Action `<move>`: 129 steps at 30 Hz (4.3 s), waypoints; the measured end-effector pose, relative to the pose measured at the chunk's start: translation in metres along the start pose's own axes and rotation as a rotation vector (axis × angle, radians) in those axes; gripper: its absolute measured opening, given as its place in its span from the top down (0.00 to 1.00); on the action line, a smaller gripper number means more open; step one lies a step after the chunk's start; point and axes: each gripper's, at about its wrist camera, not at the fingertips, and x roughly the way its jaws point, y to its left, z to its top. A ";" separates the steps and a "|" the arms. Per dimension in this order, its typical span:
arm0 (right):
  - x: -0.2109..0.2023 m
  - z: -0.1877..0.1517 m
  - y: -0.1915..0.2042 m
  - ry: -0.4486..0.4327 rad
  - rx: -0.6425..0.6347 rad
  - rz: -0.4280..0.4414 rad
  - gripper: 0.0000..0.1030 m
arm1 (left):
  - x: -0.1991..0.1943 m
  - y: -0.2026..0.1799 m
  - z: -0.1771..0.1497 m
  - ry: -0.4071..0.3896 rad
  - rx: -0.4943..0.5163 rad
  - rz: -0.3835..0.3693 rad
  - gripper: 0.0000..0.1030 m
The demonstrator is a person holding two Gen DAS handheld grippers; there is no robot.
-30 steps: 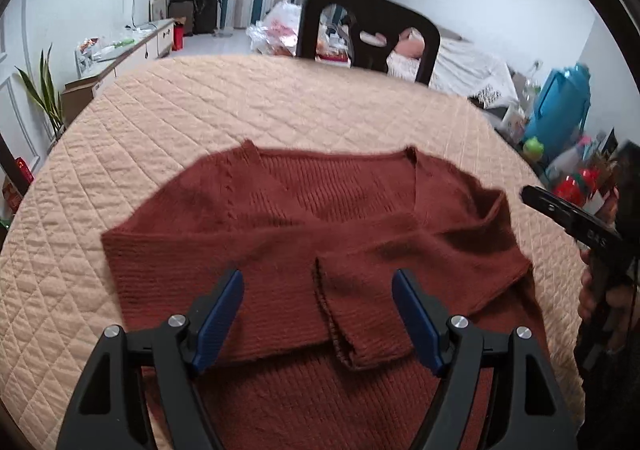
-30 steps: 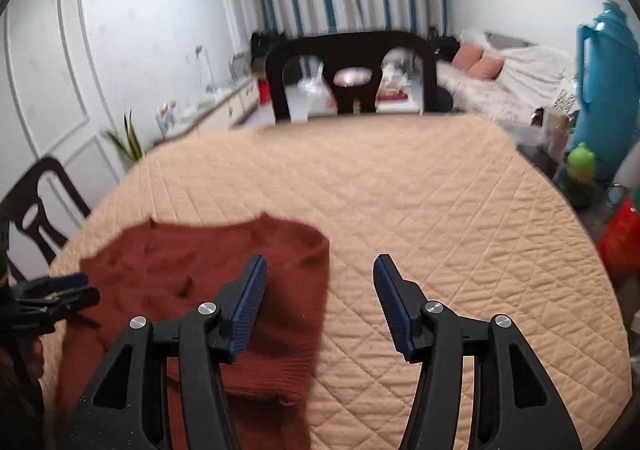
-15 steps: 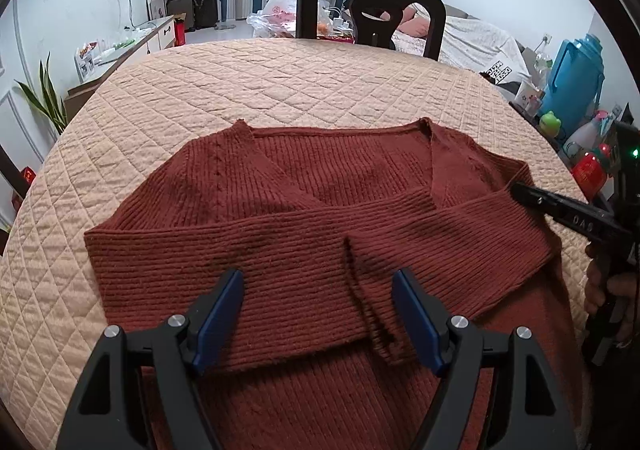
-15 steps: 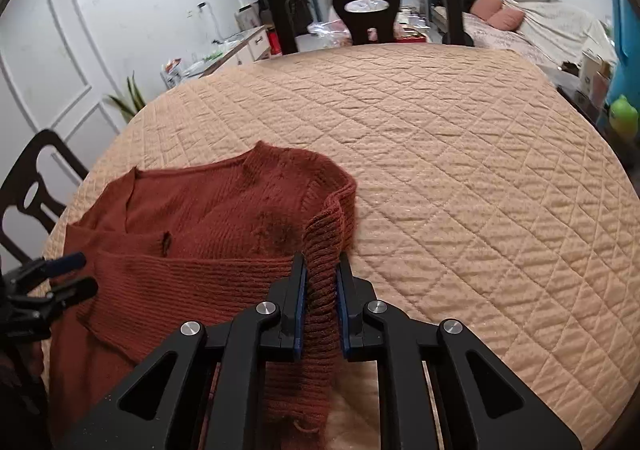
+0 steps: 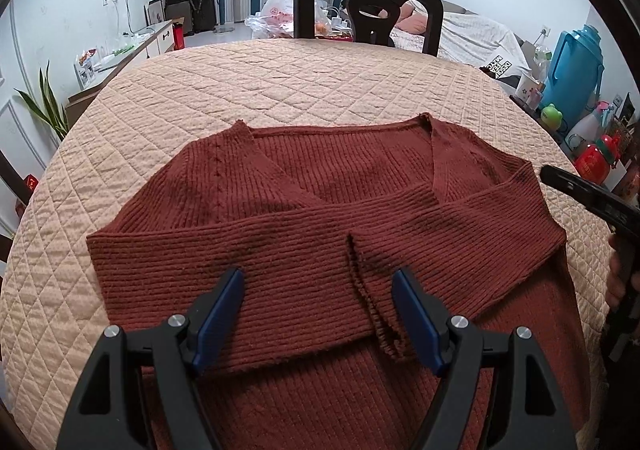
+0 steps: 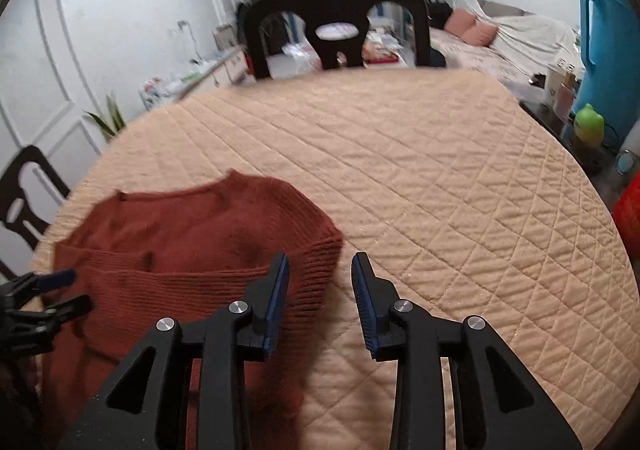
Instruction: Fold small clothes
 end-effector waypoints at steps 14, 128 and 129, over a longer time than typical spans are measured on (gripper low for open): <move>0.002 -0.020 0.004 0.055 -0.084 -0.122 0.68 | -0.003 -0.003 -0.004 0.001 0.014 0.012 0.24; -0.128 -0.199 0.049 0.044 -0.077 0.047 0.46 | -0.131 0.015 -0.195 0.042 -0.170 -0.066 0.24; -0.129 -0.199 0.048 0.043 -0.069 0.057 0.50 | -0.131 0.014 -0.194 0.043 -0.169 -0.065 0.24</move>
